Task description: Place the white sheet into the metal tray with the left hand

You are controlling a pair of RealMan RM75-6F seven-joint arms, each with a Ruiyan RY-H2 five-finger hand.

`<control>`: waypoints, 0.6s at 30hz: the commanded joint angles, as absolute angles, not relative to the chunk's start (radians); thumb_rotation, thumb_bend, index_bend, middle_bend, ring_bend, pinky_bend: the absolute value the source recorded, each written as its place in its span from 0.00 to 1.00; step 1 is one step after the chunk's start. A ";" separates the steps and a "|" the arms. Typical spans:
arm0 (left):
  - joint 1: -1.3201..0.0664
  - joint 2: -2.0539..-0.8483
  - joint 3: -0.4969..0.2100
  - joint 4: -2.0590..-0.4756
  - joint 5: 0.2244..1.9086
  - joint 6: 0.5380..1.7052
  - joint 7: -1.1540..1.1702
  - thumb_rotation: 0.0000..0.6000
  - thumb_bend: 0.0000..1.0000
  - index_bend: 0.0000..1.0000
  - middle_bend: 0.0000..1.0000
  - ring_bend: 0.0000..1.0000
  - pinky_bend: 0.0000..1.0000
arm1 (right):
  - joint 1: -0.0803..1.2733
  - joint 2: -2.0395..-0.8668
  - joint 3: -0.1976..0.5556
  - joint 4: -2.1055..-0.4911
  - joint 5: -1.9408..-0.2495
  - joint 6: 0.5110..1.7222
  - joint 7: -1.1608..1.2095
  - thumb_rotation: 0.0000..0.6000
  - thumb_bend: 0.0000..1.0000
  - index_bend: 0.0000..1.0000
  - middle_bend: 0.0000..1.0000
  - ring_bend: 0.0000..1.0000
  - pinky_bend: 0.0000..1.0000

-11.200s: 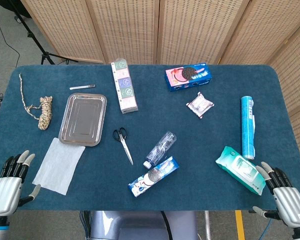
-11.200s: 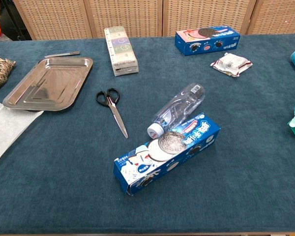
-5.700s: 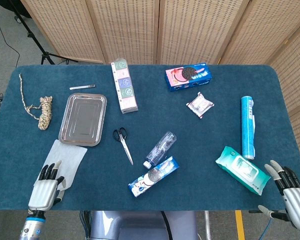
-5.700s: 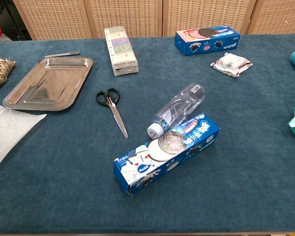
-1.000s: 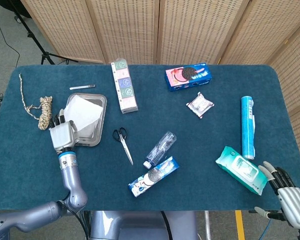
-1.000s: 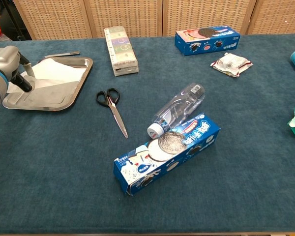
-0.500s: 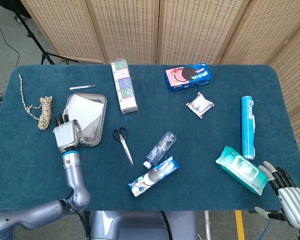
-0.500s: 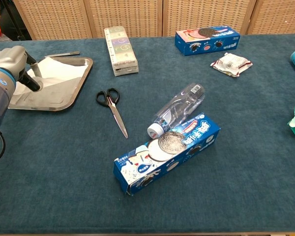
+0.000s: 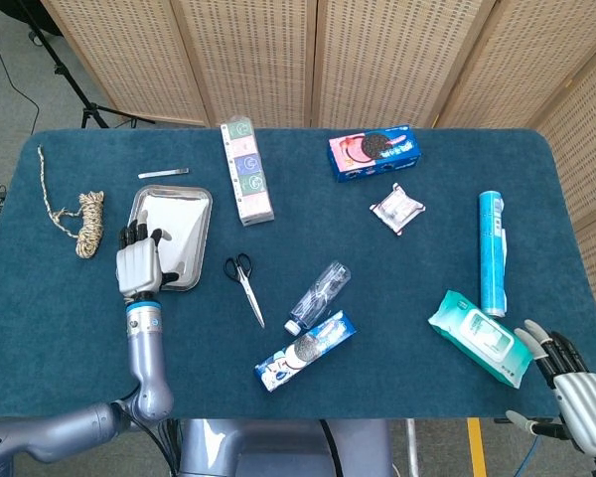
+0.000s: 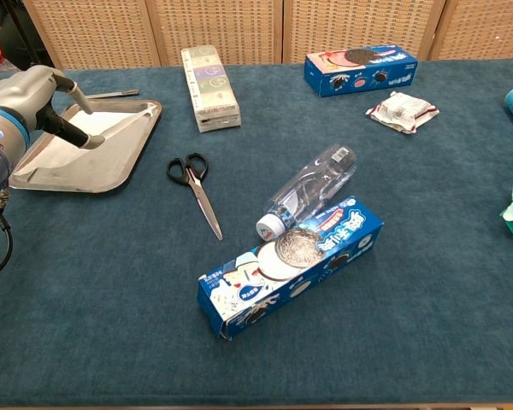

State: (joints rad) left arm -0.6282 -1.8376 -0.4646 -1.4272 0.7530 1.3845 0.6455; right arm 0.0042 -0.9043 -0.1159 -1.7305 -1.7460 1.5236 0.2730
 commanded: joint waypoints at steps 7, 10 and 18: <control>-0.604 -1.775 -0.442 -1.515 0.757 1.357 0.611 0.72 0.19 0.24 0.00 0.00 0.00 | 0.001 -0.907 -0.117 -1.730 -1.752 1.532 0.270 1.00 0.00 0.00 0.00 0.00 0.00; -0.599 -1.763 -0.438 -1.535 0.771 1.358 0.587 0.72 0.19 0.24 0.00 0.00 0.00 | 0.000 -0.907 -0.117 -1.730 -1.752 1.533 0.269 1.00 0.00 0.00 0.00 0.00 0.00; -0.551 -1.687 -0.401 -1.643 0.863 1.345 0.459 0.70 0.20 0.24 0.00 0.00 0.00 | 0.000 -0.905 -0.118 -1.728 -1.753 1.536 0.274 1.00 0.00 0.00 0.00 0.00 0.00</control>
State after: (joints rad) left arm -0.5682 -1.7121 -0.4163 -1.6147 0.8386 1.3534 0.4881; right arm -0.0002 -0.9051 -0.1184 -1.7287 -1.7529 1.5356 0.2743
